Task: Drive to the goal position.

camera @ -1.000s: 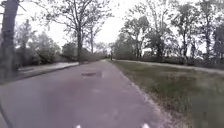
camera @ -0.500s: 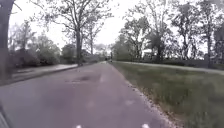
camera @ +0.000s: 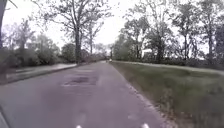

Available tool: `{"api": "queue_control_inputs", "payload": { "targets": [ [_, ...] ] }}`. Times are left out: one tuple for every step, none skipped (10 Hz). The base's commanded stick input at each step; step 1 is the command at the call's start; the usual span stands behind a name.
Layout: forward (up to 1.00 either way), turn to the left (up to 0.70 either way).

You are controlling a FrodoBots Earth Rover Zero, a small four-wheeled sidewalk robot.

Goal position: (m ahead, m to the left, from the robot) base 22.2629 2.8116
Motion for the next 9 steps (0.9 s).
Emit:
{"api": "queue_control_inputs", "payload": {
  "targets": [
    [1.00,0.00],
    [1.00,0.00],
    [1.00,0.00],
    [1.00,0.00],
    [1.00,0.00],
    [1.00,0.00],
    [1.00,0.00],
    [1.00,0.00],
    [1.00,0.00]
  ]
}}
